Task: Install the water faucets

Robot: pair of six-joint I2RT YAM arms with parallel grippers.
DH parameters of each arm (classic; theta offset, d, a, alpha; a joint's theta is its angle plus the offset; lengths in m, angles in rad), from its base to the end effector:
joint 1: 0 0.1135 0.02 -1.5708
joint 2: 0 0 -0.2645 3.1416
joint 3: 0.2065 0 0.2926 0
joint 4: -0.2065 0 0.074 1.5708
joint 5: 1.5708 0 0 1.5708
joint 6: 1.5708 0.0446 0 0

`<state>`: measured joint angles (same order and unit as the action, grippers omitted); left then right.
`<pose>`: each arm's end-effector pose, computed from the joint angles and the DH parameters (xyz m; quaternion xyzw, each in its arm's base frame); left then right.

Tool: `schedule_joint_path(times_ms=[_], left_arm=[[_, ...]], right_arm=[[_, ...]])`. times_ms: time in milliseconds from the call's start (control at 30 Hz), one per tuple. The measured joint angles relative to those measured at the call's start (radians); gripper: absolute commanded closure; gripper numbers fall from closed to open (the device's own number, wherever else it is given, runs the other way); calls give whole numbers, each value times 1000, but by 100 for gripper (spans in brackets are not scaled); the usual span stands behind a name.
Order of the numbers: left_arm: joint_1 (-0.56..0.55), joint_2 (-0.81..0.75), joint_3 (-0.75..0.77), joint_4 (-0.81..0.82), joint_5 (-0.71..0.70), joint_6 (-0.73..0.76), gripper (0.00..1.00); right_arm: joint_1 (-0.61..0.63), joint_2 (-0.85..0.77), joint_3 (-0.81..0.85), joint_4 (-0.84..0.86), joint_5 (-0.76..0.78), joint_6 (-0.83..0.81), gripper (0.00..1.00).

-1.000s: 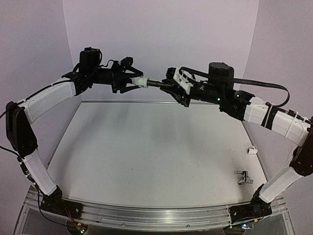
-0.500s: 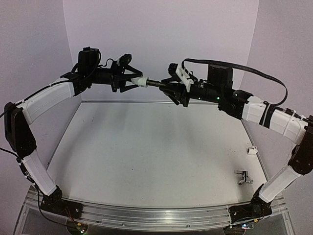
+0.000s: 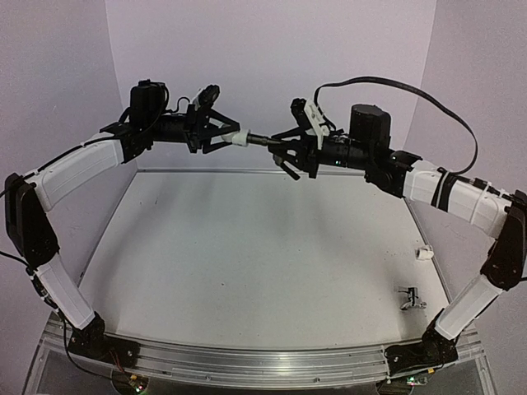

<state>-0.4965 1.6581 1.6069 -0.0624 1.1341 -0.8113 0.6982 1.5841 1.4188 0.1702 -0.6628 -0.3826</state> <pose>0.3539 -0.2377 0.4117 0.2546 0.6776 -0.6597 0.2020 0.3079 0.2942 0.3906 -0.5409 0.4533 0.3320 0.6259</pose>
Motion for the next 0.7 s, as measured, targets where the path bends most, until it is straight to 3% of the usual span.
schedule_joint_path(times_ms=[700], left_arm=[[-2,-42,-57,53,-79,333,100]], right_arm=[[-71,111,88,49,-228,340,100]])
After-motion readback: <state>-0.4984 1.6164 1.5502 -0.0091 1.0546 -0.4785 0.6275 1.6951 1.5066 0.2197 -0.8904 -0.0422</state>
